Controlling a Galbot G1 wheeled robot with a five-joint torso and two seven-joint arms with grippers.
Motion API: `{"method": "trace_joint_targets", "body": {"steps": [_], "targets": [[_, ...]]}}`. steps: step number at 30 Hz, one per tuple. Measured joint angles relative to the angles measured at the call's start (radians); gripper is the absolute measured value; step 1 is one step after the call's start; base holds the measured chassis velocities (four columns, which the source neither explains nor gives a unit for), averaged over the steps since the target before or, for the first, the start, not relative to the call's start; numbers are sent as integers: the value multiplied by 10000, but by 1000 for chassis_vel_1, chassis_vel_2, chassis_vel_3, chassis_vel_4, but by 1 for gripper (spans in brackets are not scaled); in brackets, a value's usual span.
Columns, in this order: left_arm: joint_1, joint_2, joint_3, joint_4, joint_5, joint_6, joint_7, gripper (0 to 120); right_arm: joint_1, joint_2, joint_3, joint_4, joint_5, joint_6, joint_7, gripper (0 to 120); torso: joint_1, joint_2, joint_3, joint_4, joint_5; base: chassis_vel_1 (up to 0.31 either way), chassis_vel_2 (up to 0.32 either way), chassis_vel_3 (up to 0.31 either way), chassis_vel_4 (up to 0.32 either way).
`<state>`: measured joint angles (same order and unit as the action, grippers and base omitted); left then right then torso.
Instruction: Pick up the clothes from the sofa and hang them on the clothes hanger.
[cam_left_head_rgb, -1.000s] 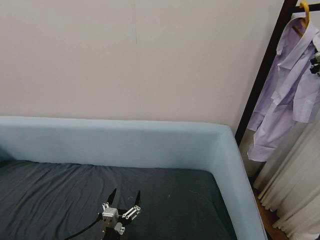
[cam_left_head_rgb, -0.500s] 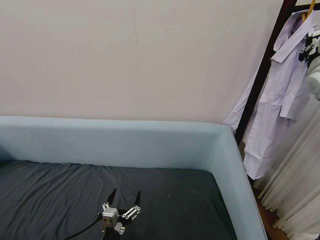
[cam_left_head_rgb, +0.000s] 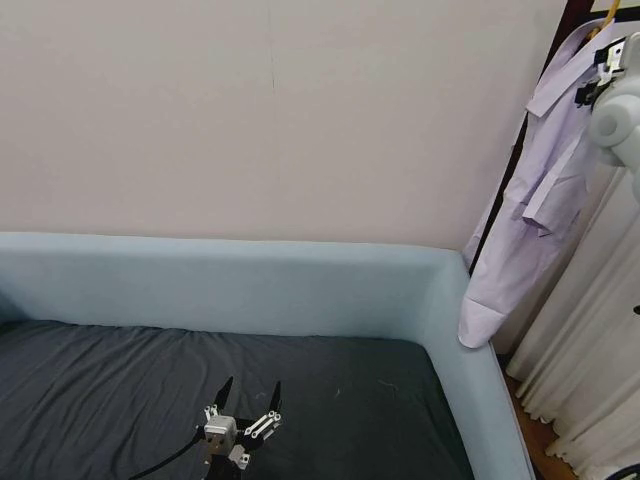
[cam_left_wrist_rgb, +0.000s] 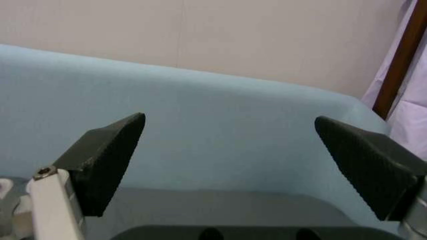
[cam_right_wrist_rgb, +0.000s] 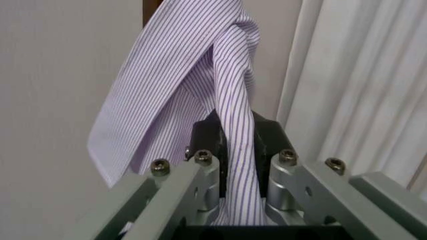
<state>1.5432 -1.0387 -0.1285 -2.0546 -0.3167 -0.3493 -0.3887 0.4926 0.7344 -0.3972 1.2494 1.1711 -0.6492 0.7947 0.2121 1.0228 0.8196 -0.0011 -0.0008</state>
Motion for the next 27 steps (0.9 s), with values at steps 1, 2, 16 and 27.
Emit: {"method": "trace_joint_targets", "body": {"steps": [1, 2, 16, 27], "targets": [[-1, 0, 0, 0, 0, 0, 0, 100, 132, 141, -3, -104, 459, -89, 349, 8, 0, 1, -1, -2, -1, 0, 0, 0, 0], [0, 0, 0, 0, 0, 0, 0, 100, 219, 250, -12, -210, 871, -101, 620, 8, -1, 0, 0, -1, -2, 0, 0, 0, 0], [0, 0, 0, 0, 0, 0, 1, 100, 804, 645, -880, -1199, 2408, -579, 1347, 8, 0, 0, 0, -1, 0, 0, 0, 0, 0], [-1, 0, 0, 0, 0, 0, 0, 100, 551, 103, -1135, -429, 2148, -783, 878, 14, -1, 0, 0, 0, 1, 0, 0, 0, 0]]}}
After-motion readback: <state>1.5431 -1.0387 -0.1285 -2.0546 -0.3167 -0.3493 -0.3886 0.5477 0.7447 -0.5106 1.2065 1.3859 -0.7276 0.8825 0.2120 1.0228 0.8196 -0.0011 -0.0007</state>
